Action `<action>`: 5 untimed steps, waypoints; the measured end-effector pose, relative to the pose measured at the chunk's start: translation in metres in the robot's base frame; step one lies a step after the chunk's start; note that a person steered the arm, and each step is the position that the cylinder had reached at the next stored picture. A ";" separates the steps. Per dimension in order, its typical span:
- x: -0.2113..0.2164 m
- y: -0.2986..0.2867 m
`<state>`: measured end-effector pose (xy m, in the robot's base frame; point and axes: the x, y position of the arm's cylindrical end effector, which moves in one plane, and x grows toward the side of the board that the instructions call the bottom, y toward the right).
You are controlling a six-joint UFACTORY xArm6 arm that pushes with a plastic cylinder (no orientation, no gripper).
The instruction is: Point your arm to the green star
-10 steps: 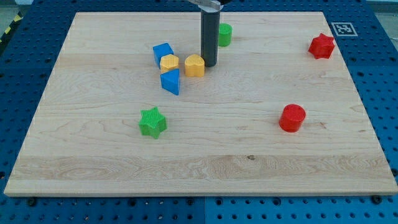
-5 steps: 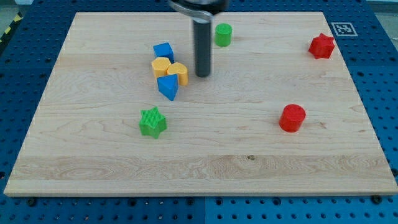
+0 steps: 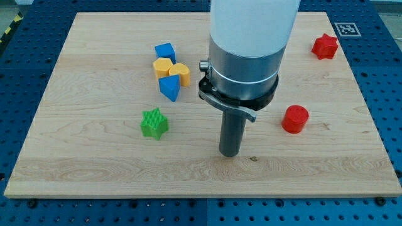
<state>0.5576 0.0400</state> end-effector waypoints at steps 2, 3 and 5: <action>0.002 0.000; 0.002 0.000; 0.017 -0.046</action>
<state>0.5748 -0.0058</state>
